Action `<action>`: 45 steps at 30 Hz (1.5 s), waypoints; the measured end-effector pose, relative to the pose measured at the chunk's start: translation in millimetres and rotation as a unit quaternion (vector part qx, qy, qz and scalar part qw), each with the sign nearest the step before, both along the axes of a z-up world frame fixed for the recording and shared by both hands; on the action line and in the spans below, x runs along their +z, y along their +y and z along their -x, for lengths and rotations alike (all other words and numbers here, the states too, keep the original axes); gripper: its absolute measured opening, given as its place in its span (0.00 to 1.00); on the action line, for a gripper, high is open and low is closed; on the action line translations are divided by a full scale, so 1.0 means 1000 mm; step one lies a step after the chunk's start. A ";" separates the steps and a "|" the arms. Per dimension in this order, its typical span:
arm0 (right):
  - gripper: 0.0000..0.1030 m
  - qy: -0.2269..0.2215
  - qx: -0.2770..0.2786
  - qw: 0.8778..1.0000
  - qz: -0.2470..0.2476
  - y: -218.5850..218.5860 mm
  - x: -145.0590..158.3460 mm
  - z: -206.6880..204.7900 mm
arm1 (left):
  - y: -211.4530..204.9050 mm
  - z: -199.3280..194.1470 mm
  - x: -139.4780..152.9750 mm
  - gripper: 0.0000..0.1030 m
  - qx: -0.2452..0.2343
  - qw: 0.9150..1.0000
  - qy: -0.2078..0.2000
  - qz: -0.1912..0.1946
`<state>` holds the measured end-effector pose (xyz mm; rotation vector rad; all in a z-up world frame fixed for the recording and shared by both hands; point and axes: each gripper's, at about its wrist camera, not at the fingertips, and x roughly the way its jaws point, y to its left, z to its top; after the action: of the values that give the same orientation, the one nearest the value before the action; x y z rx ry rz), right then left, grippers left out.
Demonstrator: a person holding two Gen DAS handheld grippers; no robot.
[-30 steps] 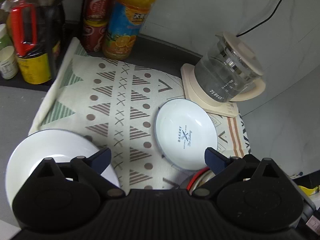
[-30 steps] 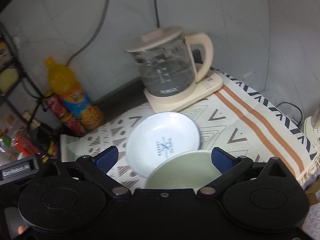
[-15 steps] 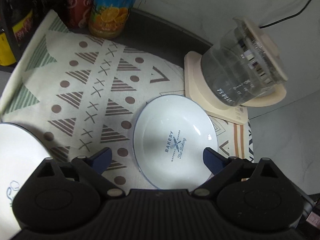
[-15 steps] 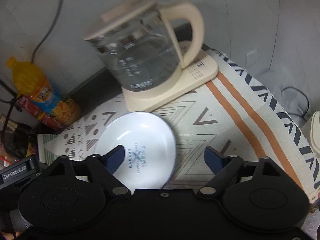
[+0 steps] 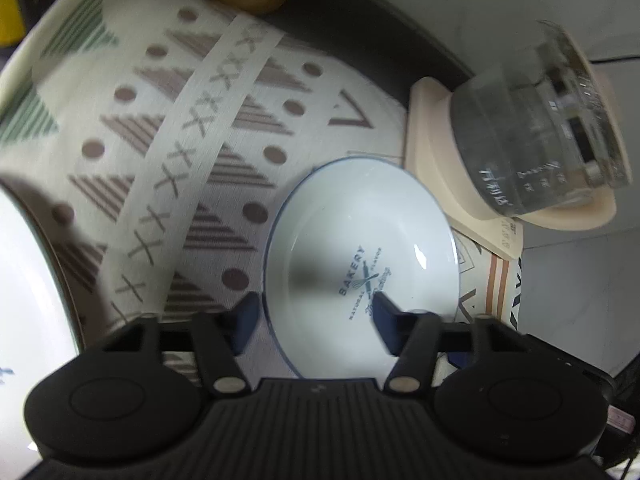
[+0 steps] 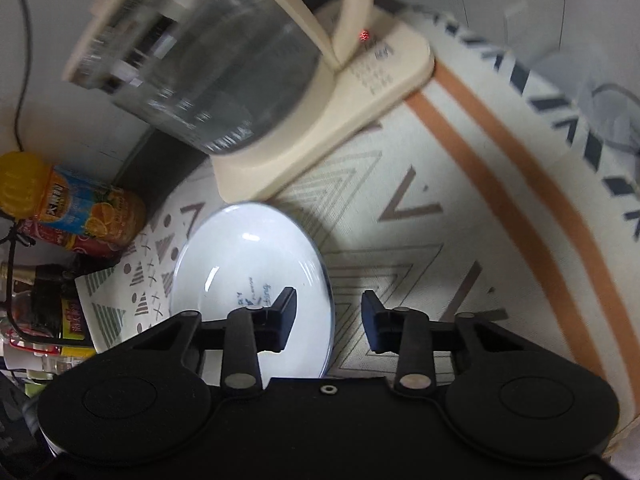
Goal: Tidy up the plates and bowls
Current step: 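Close both grippers on the rim of the 'Bakery' plate, then lift and carry the 'Bakery' plate with both grippers toward the plate stack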
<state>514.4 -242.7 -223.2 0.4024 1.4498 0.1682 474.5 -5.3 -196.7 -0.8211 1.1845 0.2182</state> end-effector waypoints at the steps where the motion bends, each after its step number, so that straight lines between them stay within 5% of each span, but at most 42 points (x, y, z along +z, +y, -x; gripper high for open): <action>1: 0.30 0.009 0.003 1.000 0.000 0.001 -0.004 -0.002 | 0.001 0.001 -0.004 0.46 0.004 1.000 0.005 0.002; 7: 0.21 0.040 0.019 0.999 -0.011 0.006 -0.023 -0.012 | 0.004 -0.003 -0.021 0.29 0.020 0.999 0.027 0.018; 10: 0.09 0.058 0.025 0.998 -0.021 0.011 -0.031 -0.013 | 0.004 -0.007 -0.025 0.27 0.021 0.999 0.029 0.017; 19: 0.11 0.071 0.026 0.997 -0.028 0.013 -0.040 -0.019 | 0.008 -0.009 -0.031 0.25 0.030 0.999 0.024 0.031; 24: 0.12 0.058 0.046 0.997 -0.016 0.019 -0.039 -0.018 | 0.012 -0.005 -0.030 0.15 0.027 0.999 0.019 0.024; 45: 0.07 -0.027 0.060 0.996 -0.065 0.045 0.008 -0.004 | 0.039 0.015 0.032 0.15 0.024 0.998 -0.057 -0.025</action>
<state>517.9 -197.8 -214.9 0.4143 1.4151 0.3691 459.5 33.9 -164.4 -0.8081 1.0499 0.2366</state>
